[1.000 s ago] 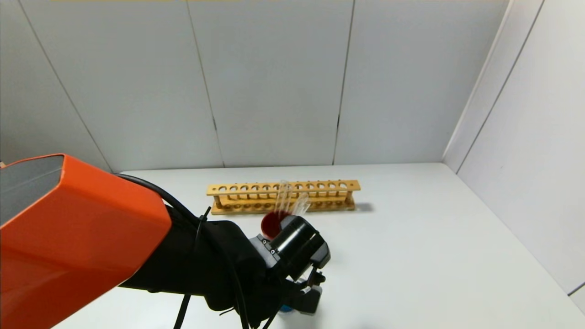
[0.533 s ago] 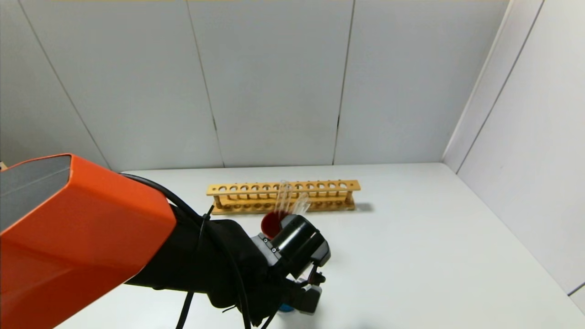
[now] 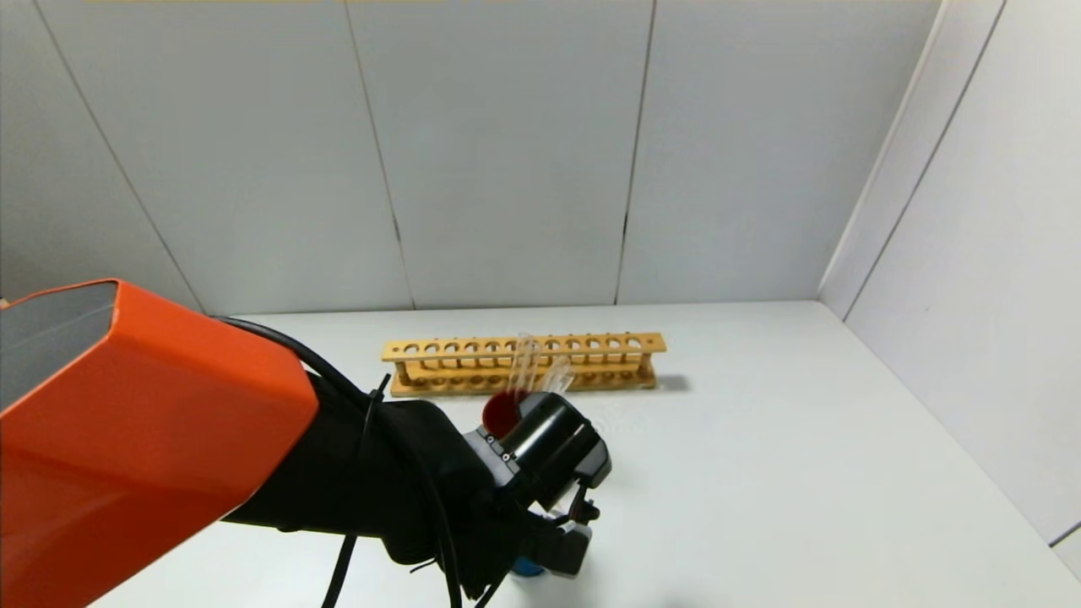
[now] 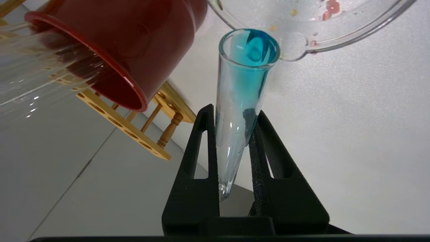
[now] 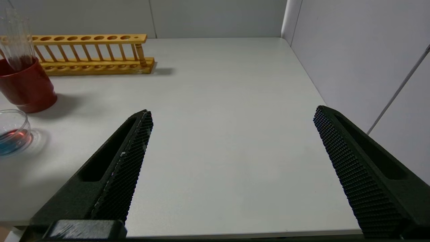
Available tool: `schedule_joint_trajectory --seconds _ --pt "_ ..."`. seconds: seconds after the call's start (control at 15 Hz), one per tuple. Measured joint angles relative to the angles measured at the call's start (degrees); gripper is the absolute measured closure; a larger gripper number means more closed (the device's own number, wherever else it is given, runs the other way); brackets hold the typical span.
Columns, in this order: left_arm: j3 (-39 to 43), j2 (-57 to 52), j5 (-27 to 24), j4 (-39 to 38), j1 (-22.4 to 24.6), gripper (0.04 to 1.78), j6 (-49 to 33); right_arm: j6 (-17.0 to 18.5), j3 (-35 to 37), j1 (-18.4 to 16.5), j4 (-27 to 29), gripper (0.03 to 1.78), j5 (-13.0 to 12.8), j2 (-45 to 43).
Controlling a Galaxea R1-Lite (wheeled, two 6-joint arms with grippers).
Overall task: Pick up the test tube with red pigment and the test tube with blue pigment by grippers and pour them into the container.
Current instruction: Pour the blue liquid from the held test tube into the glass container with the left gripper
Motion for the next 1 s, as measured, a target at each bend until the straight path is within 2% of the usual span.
schedule_joint_trajectory --seconds 1.0 --pt "-3.6 0.3 2.56 5.19 -0.52 1.49 2.04 0.01 0.0 0.0 0.0 0.06 0.0 0.0"
